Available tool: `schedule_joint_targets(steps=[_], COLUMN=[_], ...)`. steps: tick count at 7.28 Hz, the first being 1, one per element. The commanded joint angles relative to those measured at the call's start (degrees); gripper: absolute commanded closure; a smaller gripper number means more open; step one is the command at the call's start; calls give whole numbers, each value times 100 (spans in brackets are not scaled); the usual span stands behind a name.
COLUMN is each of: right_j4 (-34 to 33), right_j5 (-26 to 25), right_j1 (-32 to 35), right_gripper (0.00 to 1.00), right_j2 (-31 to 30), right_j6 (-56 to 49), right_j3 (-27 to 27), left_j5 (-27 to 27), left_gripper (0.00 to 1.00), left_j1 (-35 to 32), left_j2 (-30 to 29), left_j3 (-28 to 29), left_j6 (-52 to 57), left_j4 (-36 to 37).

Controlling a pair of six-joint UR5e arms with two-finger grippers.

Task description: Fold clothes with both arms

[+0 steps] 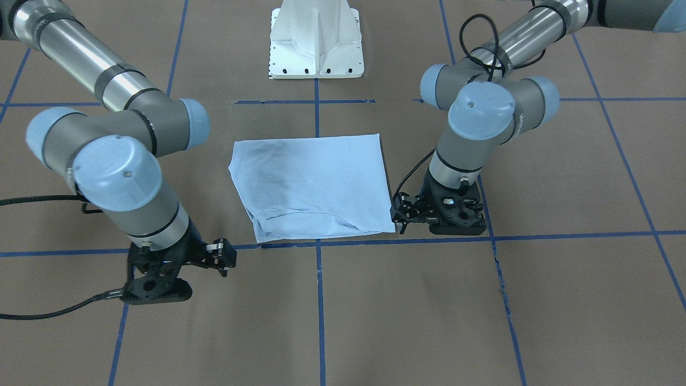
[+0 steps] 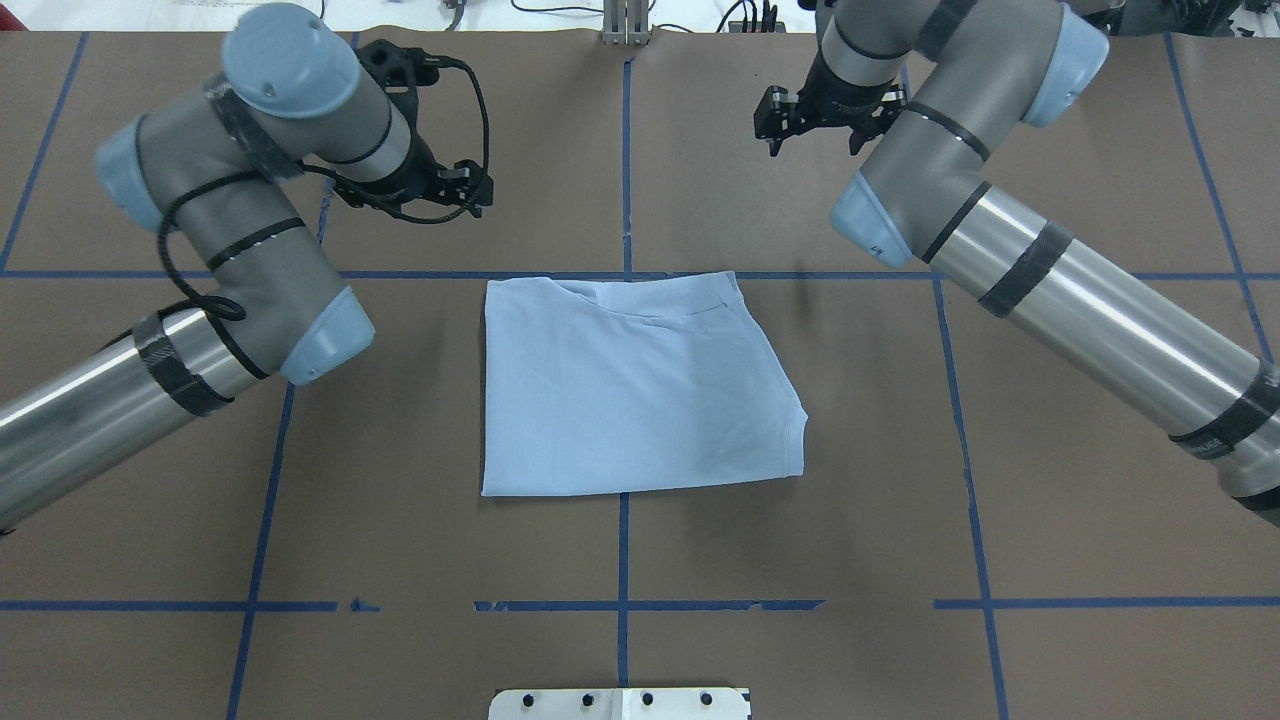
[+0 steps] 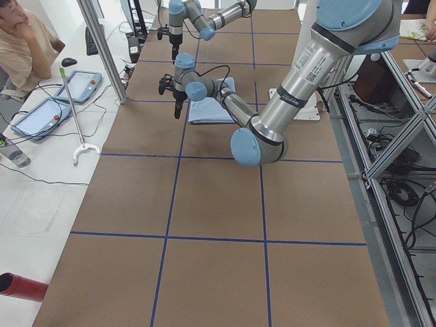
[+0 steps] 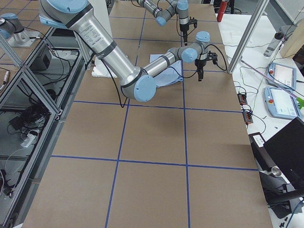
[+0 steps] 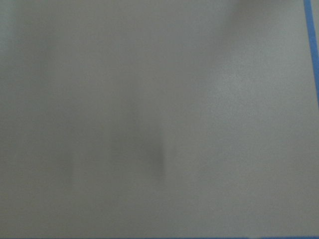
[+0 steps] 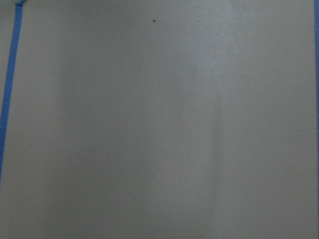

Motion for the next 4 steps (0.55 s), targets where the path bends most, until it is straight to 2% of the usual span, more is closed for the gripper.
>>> schedule_joint_targets(steps=[1, 3, 4], right_j4=[-541, -1254, -1362], right_j5=[455, 677, 1103], right_j1=[748, 1600, 2083], right_gripper=[0, 0, 0], right_j2=[-445, -1005, -1409], right_j6=[-1416, -3190, -4052], right_j3=[301, 774, 829], left_j5=[-339, -619, -821], left_gripper=[0, 0, 0], left_j1=[-655, -1435, -1962], left_j2=[567, 1076, 1575], left_j3=[-1220, -1986, -2241], left_j6=[1209, 2586, 3473], left_j4=[1025, 1843, 1943])
